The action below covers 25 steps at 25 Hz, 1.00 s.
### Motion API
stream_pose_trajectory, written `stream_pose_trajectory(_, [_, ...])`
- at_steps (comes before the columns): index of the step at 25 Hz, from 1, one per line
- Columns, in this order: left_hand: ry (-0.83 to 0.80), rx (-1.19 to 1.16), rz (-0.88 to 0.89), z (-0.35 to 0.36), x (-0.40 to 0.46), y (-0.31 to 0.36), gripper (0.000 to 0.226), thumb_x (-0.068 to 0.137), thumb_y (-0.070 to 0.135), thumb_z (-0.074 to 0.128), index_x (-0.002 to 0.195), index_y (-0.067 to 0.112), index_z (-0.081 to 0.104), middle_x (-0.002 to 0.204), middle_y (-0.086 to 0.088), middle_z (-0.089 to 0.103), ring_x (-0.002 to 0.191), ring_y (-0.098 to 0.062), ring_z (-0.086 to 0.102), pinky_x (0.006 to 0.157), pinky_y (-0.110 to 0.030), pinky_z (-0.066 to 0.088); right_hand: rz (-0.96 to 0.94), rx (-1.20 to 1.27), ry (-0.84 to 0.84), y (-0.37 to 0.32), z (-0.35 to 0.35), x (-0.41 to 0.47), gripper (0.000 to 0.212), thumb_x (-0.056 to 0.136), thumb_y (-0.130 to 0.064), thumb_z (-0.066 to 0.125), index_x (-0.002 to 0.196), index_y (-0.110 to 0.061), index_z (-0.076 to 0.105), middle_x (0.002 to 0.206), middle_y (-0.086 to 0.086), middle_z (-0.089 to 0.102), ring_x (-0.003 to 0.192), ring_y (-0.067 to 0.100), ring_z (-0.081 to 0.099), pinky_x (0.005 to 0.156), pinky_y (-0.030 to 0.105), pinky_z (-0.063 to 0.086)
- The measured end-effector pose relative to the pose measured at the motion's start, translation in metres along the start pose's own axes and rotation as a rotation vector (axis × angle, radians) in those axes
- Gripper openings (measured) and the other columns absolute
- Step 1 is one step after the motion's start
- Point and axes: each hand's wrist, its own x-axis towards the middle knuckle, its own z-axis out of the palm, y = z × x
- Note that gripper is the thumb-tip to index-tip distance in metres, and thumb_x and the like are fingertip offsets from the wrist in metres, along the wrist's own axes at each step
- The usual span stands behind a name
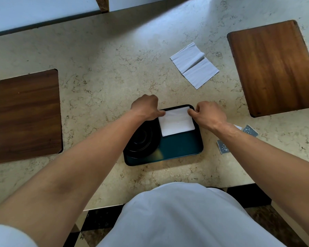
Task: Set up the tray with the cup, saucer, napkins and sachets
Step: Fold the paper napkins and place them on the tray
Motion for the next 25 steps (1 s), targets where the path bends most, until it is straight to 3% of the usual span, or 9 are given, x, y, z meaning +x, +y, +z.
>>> stream_pose_trajectory(6, [0.080,-0.209,-0.041,-0.017,0.028,0.010,0.025,0.089,0.035,0.064,0.096,0.011,0.065,0.093,-0.001,0.064,0.084,-0.021,0.059,0.072,-0.032,0.049,0.055,0.143,0.101,0.012,-0.023,0.039,0.023,0.095,-0.037,0.056,0.098,-0.016,0.065,0.091,0.005,0.067,0.081,0.024,0.063,0.068,0.033,0.048])
stream_pose_trajectory(8, [0.076,-0.282,-0.055,-0.024,0.043,0.021,0.020,0.088,0.027,0.064,0.098,0.010,0.068,0.094,-0.001,0.064,0.084,-0.019,0.058,0.066,-0.026,0.046,0.038,0.138,0.131,0.015,-0.033,0.061,0.022,0.094,-0.033,0.057,0.100,-0.015,0.065,0.097,0.006,0.069,0.084,0.022,0.060,0.068,0.032,0.045])
stream_pose_trajectory(10, [0.070,-0.405,-0.099,-0.029,0.061,0.035,0.014,0.086,0.022,0.065,0.093,0.010,0.070,0.090,-0.003,0.066,0.081,-0.019,0.060,0.062,-0.025,0.046,0.033,0.146,0.155,0.016,-0.042,0.086,0.026,0.093,-0.032,0.057,0.110,-0.014,0.065,0.111,0.007,0.068,0.093,0.023,0.060,0.074,0.033,0.045])
stream_pose_trajectory(12, [0.078,-0.569,-0.179,-0.033,0.078,0.050,0.014,0.084,0.019,0.064,0.092,0.008,0.069,0.088,-0.008,0.069,0.078,-0.023,0.064,0.068,-0.032,0.054,0.043,0.174,0.169,0.016,-0.049,0.112,0.038,0.093,-0.034,0.058,0.126,-0.014,0.059,0.129,0.010,0.058,0.111,0.027,0.058,0.086,0.037,0.048])
stream_pose_trajectory(14, [0.083,-0.745,-0.274,-0.037,0.091,0.065,0.007,0.083,0.014,0.066,0.085,0.009,0.060,0.079,-0.011,0.063,0.069,-0.026,0.062,0.062,-0.038,0.055,0.052,0.159,0.210,0.013,-0.056,0.136,0.050,0.094,-0.034,0.060,0.137,-0.011,0.051,0.139,0.014,0.047,0.124,0.032,0.051,0.098,0.042,0.046])
stream_pose_trajectory(16, [0.099,-0.926,-0.369,-0.039,0.104,0.075,0.020,0.080,0.004,0.066,0.077,0.010,0.048,0.070,-0.011,0.051,0.060,-0.026,0.055,0.053,-0.033,0.048,0.039,0.141,0.275,0.010,-0.059,0.159,0.054,0.093,-0.032,0.063,0.139,-0.006,0.049,0.139,0.019,0.045,0.126,0.036,0.048,0.102,0.043,0.044])
stream_pose_trajectory(18, [0.103,-1.096,-0.457,-0.042,0.115,0.080,0.016,0.078,-0.003,0.063,0.082,0.007,0.051,0.071,-0.011,0.051,0.058,-0.026,0.055,0.055,-0.034,0.052,0.015,0.154,0.281,0.008,-0.060,0.178,0.053,0.093,-0.027,0.063,0.138,-0.003,0.050,0.138,0.022,0.045,0.124,0.040,0.048,0.104,0.043,0.042])
stream_pose_trajectory(21, [0.056,-1.288,-0.561,-0.050,0.125,0.084,0.008,0.078,-0.007,0.059,0.081,0.000,0.057,0.074,-0.014,0.057,0.061,-0.027,0.059,0.074,-0.041,0.061,-0.016,0.168,0.245,0.009,-0.057,0.194,0.047,0.091,-0.021,0.061,0.133,-0.002,0.055,0.135,0.024,0.045,0.122,0.044,0.048,0.105,0.041,0.039])
stream_pose_trajectory(25, [-0.019,-1.346,-0.585,-0.055,0.127,0.083,0.004,0.083,-0.006,0.058,0.079,-0.004,0.057,0.078,-0.018,0.063,0.066,-0.028,0.061,0.080,-0.046,0.060,0.015,0.268,0.203,0.009,-0.057,0.201,0.039,0.089,-0.023,0.060,0.126,-0.009,0.062,0.131,0.018,0.051,0.124,0.035,0.047,0.101,0.031,0.036])
